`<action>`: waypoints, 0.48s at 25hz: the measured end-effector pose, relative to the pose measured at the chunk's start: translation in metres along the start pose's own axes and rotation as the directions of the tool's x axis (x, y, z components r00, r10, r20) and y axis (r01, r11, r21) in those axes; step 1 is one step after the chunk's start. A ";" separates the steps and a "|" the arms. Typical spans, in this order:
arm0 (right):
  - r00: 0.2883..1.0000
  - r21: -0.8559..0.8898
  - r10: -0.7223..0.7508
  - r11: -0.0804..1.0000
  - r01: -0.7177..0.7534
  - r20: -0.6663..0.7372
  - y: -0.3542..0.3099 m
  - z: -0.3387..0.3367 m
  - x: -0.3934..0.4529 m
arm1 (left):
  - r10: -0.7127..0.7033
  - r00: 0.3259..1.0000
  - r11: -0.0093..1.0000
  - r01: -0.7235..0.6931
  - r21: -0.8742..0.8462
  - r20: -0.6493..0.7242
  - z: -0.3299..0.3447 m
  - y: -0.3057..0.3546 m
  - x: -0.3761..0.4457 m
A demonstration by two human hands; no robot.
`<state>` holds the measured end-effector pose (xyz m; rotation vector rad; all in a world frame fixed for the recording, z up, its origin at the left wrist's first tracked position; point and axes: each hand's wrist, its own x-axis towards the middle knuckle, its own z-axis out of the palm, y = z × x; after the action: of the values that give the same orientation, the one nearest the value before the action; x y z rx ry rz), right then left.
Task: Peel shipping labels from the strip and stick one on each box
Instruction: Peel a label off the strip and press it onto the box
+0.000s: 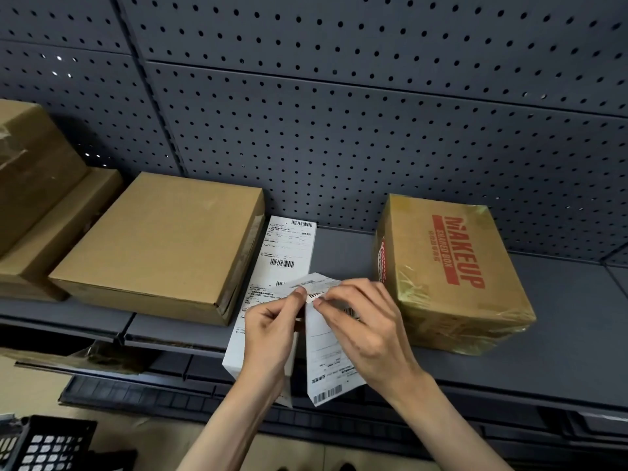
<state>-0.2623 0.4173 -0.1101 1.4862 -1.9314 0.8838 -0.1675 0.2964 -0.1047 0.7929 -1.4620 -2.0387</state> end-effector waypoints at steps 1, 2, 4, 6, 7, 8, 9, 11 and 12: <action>1.000 0.017 0.000 1.000 0.000 0.008 0.000 0.000 0.000 | 0.011 1.000 1.000 -0.011 0.008 0.002 0.000 0.000 0.000; 1.000 0.047 0.017 0.999 -0.018 0.019 -0.001 0.001 0.000 | 0.028 1.000 0.999 -0.028 0.020 -0.003 0.000 0.000 0.000; 0.993 0.108 0.110 0.988 -0.113 0.031 -0.003 0.003 0.000 | 0.046 0.998 0.999 -0.045 0.030 -0.034 0.000 -0.002 0.000; 0.947 0.193 0.321 0.929 -0.315 0.001 -0.008 0.004 0.001 | 0.031 0.996 1.000 -0.030 0.007 -0.081 -0.001 -0.001 -0.001; 0.889 0.267 0.458 0.856 -0.443 0.010 -0.011 0.003 0.002 | 0.023 0.995 0.999 -0.025 -0.020 -0.098 -0.001 0.000 -0.001; 0.814 0.339 0.579 0.758 -0.558 0.046 -0.014 0.001 0.005 | 0.010 0.994 0.998 -0.016 -0.058 -0.110 -0.003 0.002 -0.001; 0.740 0.394 0.664 0.656 -0.644 0.105 -0.017 0.000 0.008 | -0.003 0.993 0.995 -0.009 -0.101 -0.117 -0.005 0.002 -0.001; 0.623 0.500 0.750 0.461 -0.733 0.222 -0.019 0.000 0.012 | -0.016 0.991 0.985 -0.006 -0.170 -0.130 -0.011 0.003 0.002; 0.591 0.568 0.763 0.373 -0.733 0.262 -0.018 0.000 0.013 | -0.023 0.991 0.982 -0.002 -0.189 -0.130 -0.014 0.002 0.004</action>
<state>-0.2479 0.4056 -0.0970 0.7190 -2.4297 2.1479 -0.1598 0.2839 -0.1066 0.8394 -1.1752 -2.0544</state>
